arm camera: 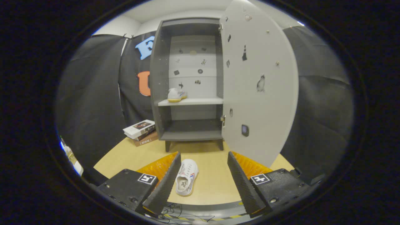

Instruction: Open the shoe cabinet door, grab the shoes and put them into the shoe cabinet, then close the shoe cabinet door.

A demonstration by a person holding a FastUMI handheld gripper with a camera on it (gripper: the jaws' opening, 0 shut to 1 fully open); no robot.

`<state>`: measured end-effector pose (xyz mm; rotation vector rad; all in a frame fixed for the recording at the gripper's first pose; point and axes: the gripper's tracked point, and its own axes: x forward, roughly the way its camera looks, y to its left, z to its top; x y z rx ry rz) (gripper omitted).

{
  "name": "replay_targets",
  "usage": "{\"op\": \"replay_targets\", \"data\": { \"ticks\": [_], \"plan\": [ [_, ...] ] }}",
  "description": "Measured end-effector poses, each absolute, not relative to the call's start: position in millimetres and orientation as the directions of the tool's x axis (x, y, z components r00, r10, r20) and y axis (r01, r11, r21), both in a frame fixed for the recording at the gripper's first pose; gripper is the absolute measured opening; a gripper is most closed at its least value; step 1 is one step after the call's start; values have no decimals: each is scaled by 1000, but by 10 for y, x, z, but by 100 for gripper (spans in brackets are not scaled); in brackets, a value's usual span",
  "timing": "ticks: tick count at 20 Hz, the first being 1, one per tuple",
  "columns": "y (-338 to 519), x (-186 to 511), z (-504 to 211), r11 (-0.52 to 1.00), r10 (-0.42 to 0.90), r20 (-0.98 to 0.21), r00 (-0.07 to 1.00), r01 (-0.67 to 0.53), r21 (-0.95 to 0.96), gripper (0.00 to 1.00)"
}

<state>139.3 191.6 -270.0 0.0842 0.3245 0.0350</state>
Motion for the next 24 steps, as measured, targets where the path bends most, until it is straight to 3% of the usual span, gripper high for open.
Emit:
{"op": "replay_targets", "data": {
  "ticks": [5, 10, 24],
  "plan": [
    [2632, 1640, -3762, 990, 139, -464, 875, -113, 82, 95],
    [2965, 1885, -4452, 986, 165, -587, 792, -116, 120, 95],
    [3117, 2675, -4884, 987, 124, -655, 745, -24, 159, 95]
  ]
}}
